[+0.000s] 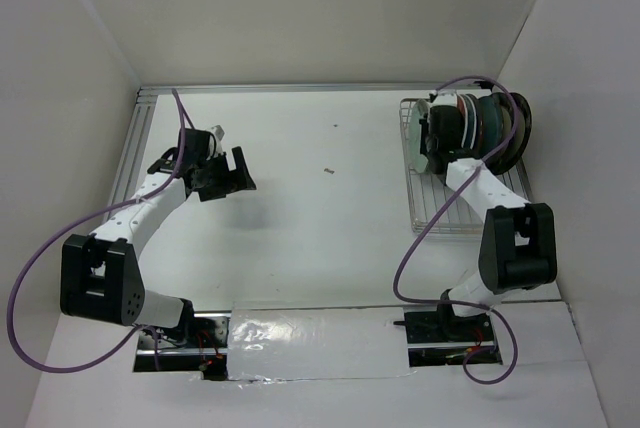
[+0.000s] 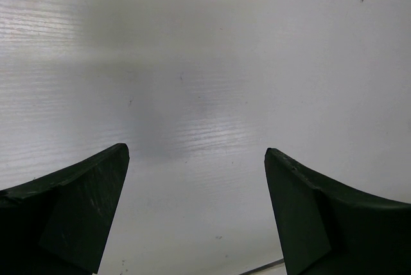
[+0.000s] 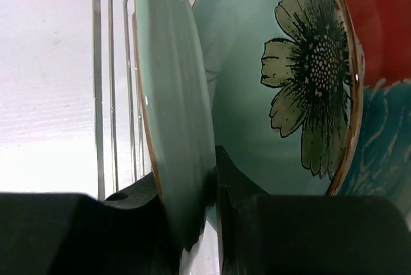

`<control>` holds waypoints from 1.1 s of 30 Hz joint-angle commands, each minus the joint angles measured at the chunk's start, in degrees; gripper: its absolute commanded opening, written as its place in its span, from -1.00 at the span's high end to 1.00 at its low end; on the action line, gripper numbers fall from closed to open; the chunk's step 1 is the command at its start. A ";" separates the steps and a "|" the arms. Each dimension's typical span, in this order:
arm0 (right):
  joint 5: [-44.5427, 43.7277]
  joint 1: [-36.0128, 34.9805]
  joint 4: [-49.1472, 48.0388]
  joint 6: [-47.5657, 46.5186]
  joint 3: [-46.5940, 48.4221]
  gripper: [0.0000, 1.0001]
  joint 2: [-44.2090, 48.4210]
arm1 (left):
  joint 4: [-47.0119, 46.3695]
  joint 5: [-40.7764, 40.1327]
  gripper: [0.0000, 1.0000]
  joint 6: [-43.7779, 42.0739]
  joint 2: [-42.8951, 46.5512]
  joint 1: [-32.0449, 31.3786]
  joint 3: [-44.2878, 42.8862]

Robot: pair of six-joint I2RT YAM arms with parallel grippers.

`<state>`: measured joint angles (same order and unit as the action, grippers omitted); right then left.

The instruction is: Load the plates into the dish rack

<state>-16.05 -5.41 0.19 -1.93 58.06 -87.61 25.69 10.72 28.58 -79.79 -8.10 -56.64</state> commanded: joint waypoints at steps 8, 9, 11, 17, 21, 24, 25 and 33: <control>-1.43 0.05 0.15 2.29 6.62 -0.24 4.37 | -1.00 0.97 -0.99 -1.16 1.38 -0.25 -0.84; -1.44 0.05 0.95 2.29 6.62 -0.28 5.25 | -1.00 0.97 -0.99 -1.16 1.39 -0.25 -0.84; -1.44 -0.56 3.49 2.29 7.76 -0.38 8.41 | -1.00 1.49 -0.99 -1.16 2.96 -0.25 -0.84; -1.96 -1.70 10.97 3.34 8.91 -0.65 18.60 | 0.05 1.50 -0.99 -1.16 6.92 -0.25 0.30; -2.49 -2.24 15.88 5.53 6.46 -0.86 26.34 | 0.67 0.89 -0.99 -0.11 12.19 -0.25 2.58; -3.19 -2.24 19.31 6.76 4.00 -0.98 32.32 | 0.67 0.88 -0.99 -0.10 16.76 -0.25 5.13; -3.19 -2.24 20.20 7.90 3.29 -0.98 33.72 | 0.67 0.88 -0.99 -0.10 17.73 -0.25 5.66; -2.67 -2.24 25.74 13.18 -2.77 -0.98 46.21 | 3.14 -0.26 -0.99 -1.15 24.06 -0.78 8.21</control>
<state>-18.63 -7.27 22.55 8.32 56.99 -44.36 28.38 10.70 28.60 -57.87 -8.47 -48.90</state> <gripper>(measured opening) 0.991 0.995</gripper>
